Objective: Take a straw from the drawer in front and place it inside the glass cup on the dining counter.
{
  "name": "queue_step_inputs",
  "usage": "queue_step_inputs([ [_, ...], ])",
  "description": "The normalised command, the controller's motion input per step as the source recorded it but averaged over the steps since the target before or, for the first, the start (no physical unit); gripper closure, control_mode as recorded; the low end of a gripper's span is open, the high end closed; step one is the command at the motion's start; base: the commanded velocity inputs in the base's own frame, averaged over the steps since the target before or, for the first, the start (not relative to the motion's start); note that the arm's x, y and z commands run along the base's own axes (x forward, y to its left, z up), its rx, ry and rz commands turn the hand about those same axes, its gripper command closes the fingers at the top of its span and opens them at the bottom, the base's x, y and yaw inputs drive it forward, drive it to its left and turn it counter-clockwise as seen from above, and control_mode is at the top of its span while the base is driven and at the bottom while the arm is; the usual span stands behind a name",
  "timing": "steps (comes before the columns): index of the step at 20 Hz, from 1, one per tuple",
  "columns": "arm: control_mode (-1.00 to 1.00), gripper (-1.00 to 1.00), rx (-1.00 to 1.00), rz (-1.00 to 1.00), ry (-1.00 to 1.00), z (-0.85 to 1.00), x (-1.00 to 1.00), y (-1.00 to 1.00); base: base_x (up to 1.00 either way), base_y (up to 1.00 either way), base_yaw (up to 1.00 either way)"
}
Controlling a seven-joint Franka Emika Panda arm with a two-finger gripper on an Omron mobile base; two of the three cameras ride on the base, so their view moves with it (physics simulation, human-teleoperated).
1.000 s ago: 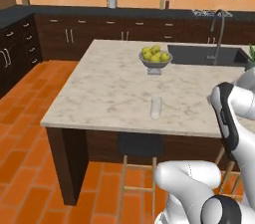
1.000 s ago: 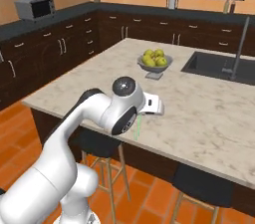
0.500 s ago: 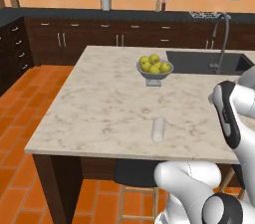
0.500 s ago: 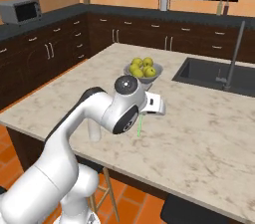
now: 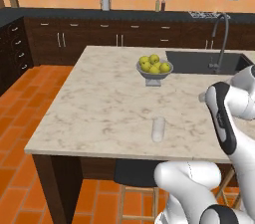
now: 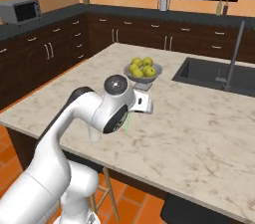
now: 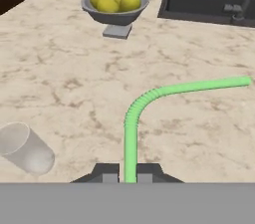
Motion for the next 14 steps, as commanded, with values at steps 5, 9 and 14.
queue_step_inputs([
  [5, -1.0, 1.0, 0.13, 0.0, -0.05, 0.07, 0.0, 0.81, 0.0, 0.0, 0.0],
  [9, -1.0, 1.0, 0.14, 0.0, -0.09, 0.11, 0.05, 0.59, 0.0, 0.0, 0.0],
  [14, -1.0, 1.0, 0.18, 0.03, -0.13, 0.1, 0.15, 0.22, 0.0, 0.0, 0.0],
])
